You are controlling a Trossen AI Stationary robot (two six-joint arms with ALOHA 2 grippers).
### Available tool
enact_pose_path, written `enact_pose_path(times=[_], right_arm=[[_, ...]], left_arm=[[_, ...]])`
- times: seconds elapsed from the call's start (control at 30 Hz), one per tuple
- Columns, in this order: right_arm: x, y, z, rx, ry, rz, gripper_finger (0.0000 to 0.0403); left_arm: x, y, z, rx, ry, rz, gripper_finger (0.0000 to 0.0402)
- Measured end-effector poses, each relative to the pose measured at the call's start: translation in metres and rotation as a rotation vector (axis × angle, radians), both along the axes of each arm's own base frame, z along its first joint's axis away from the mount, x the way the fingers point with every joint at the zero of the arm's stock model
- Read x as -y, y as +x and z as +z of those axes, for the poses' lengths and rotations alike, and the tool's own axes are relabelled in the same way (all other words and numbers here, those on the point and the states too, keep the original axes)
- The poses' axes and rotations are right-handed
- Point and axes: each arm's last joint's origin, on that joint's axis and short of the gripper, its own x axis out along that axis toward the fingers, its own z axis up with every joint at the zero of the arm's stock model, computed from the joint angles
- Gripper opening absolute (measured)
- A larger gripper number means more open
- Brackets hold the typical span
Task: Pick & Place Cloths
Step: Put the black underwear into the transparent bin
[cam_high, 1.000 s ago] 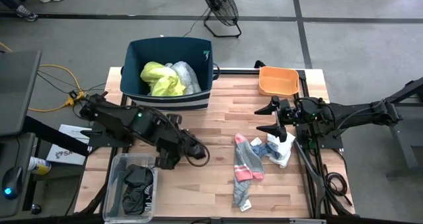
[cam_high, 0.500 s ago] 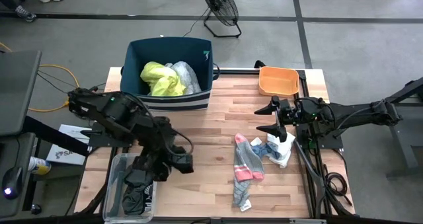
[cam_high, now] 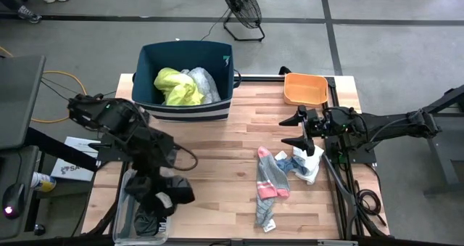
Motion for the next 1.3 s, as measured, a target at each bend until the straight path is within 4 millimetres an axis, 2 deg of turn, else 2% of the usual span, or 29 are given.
enact_pose_path(times=[0.13,0.33,0.6,0.83,0.97,1.13,1.3], right_arm=[[0.000,0.000,0.000,0.000,0.000,0.000,0.0332],[0.000,0.000,0.000,0.000,0.000,0.000,0.0332],[0.000,0.000,0.000,0.000,0.000,0.000,0.0332],[0.000,0.000,0.000,0.000,0.000,0.000,0.0332],[0.000,0.000,0.000,0.000,0.000,0.000,0.0332],[0.000,0.000,0.000,0.000,0.000,0.000,0.0332],[0.000,0.000,0.000,0.000,0.000,0.000,0.0332]], left_arm=[[0.008,-0.009,-0.002,-0.059,-0.008,0.018,0.0008],[0.022,-0.023,-0.023,-0.181,0.063,0.069,0.0008],[0.036,-0.045,-0.074,-0.374,0.237,0.135,0.0008],[0.038,-0.061,-0.109,-0.535,0.346,0.315,0.0008],[0.046,-0.059,-0.121,-0.517,0.332,0.326,0.0008],[0.056,-0.048,-0.132,-0.401,0.261,0.320,0.0015],[0.063,-0.041,-0.150,-0.333,0.237,0.290,0.0012]])
